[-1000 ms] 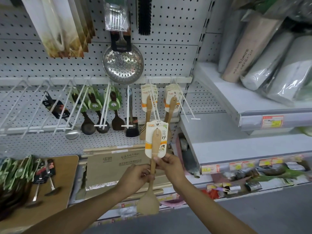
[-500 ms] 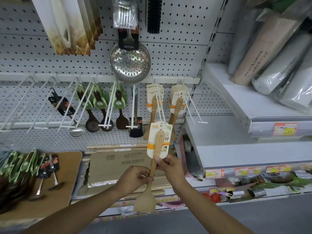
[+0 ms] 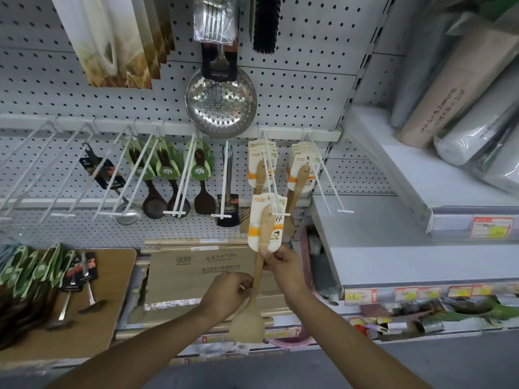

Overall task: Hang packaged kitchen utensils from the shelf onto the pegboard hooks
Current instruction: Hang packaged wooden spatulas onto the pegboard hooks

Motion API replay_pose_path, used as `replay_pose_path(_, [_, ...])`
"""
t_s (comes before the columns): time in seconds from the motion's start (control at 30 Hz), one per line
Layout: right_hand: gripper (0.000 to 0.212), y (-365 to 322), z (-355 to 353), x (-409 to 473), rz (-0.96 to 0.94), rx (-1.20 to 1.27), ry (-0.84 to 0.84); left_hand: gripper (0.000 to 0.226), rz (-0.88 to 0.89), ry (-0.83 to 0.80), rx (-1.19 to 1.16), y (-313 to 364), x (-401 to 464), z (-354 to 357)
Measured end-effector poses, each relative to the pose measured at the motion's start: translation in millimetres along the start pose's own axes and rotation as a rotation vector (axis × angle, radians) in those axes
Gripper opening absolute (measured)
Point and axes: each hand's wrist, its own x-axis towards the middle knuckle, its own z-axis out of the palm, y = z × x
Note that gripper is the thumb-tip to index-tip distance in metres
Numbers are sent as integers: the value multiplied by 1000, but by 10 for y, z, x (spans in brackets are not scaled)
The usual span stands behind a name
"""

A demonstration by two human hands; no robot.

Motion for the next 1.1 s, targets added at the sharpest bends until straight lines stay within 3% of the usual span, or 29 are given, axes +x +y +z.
replay_pose_path(0.4, [16,-271,49,691,22,-86,46,10,-99,65,-55,94,604,-142])
replay_pose_path(0.57, [19,-360,30,976,40,-206,99,11,-122,82,-105,128,825,-198])
replay_pose_path(0.7, [8,-325,-12,1127,-2,-363,78,9,-121,98,-121,151,920,-213])
replay_pose_path(1.0, [15,-381,21,1192,-4,-250,139,15,-132,112,-88,298,971,-223])
replay_pose_path(1.1, [29,-392,26,1107,1,-383,109,23,-120,131,-50,284,928,-220])
